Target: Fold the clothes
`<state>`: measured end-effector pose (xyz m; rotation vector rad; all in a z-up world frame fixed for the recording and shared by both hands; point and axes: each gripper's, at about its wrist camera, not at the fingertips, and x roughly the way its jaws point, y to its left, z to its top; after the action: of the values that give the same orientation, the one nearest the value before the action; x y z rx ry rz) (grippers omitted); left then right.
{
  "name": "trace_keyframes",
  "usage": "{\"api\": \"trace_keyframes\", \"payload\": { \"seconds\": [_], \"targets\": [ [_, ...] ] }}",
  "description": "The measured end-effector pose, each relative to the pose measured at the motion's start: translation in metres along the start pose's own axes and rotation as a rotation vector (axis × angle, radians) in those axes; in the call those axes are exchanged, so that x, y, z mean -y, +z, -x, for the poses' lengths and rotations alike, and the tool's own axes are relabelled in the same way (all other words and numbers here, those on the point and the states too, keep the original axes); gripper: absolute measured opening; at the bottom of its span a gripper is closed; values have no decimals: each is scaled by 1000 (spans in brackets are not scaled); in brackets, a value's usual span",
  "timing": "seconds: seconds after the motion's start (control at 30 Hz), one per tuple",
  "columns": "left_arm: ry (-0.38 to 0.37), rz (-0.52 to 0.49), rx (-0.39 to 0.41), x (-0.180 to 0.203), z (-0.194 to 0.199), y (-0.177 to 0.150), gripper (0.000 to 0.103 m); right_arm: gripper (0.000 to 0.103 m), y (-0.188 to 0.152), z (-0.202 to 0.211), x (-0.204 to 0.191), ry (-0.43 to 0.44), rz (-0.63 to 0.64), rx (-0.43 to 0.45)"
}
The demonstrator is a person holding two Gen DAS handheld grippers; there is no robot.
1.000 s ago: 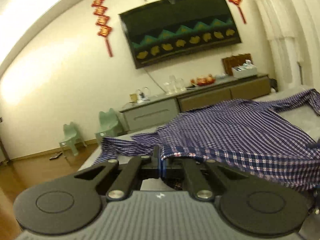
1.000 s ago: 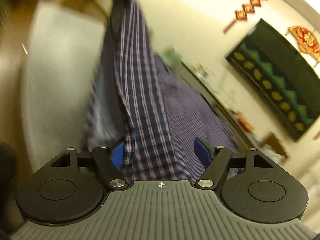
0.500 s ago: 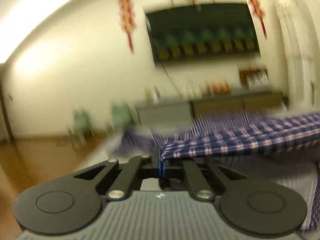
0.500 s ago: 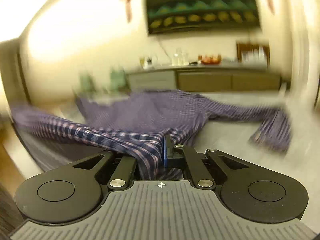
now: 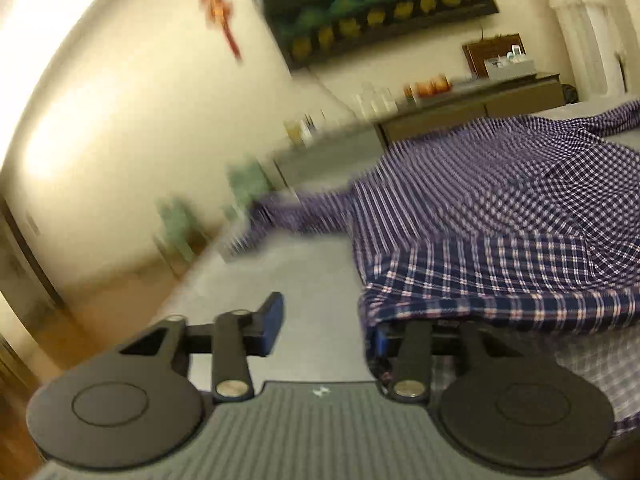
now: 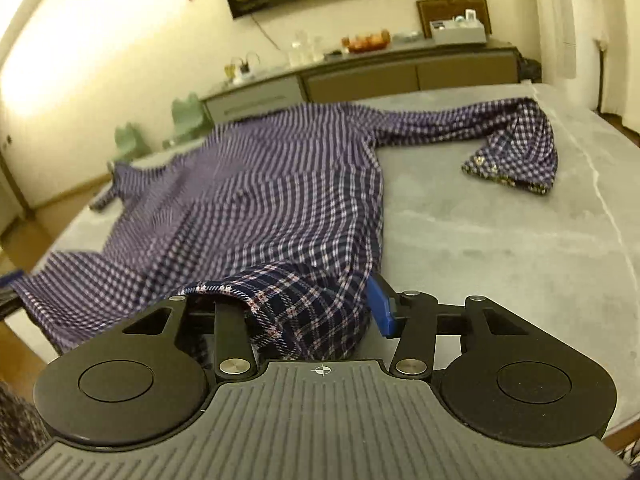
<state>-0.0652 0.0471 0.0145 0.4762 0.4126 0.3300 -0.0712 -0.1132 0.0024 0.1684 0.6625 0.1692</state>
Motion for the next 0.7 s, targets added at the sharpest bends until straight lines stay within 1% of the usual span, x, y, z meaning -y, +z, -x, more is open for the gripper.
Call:
{"api": "trace_keyframes", "payload": {
  "seconds": [0.03,0.07,0.13,0.17,0.2,0.23,0.27,0.33,0.37,0.4,0.43,0.47,0.53,0.57,0.6,0.63,0.67,0.7],
  "targets": [
    [39,-41,77,12,19,0,50,50,0,0,-5,-8,33,3],
    [61,-82,153,26,38,0,50,52,0,-1,-9,-17,66,8],
    [33,-149,274,52,70,-3,53,63,-1,2,-14,-52,112,25],
    [3,-180,322,66,85,-5,53,64,-2,4,-16,-71,133,34],
    [-33,-216,354,80,96,-7,55,65,-3,6,-17,-90,155,43],
    [-69,-261,368,95,104,-10,55,65,-3,8,-19,-109,177,52],
    [-94,-302,364,109,107,-12,55,65,-4,9,-21,-127,199,60],
    [-75,-317,310,120,93,-15,53,64,-5,13,-25,-165,243,78],
    [-48,-299,263,116,79,-14,52,65,-5,15,-27,-184,265,87],
    [-14,-268,204,108,61,-12,48,67,-6,17,-29,-203,287,95],
    [28,-224,136,93,42,-11,45,69,-7,18,-31,-221,309,104],
    [65,-168,65,74,23,-11,45,70,-7,20,-33,-240,331,113],
    [124,-35,-63,30,-9,-12,43,74,-16,21,-40,-251,427,120],
    [155,37,-109,9,-19,-13,43,74,-20,22,-44,-255,478,123],
    [183,99,-138,-10,-24,-15,42,74,-25,22,-48,-259,528,126],
    [199,143,-144,-23,-24,-17,38,75,-29,22,-51,-263,578,129],
    [206,176,-136,-33,-20,-18,37,75,-34,23,-55,-267,629,132],
    [185,197,-109,-36,-12,-17,37,76,-39,23,-59,-271,679,134]
  ]
}}
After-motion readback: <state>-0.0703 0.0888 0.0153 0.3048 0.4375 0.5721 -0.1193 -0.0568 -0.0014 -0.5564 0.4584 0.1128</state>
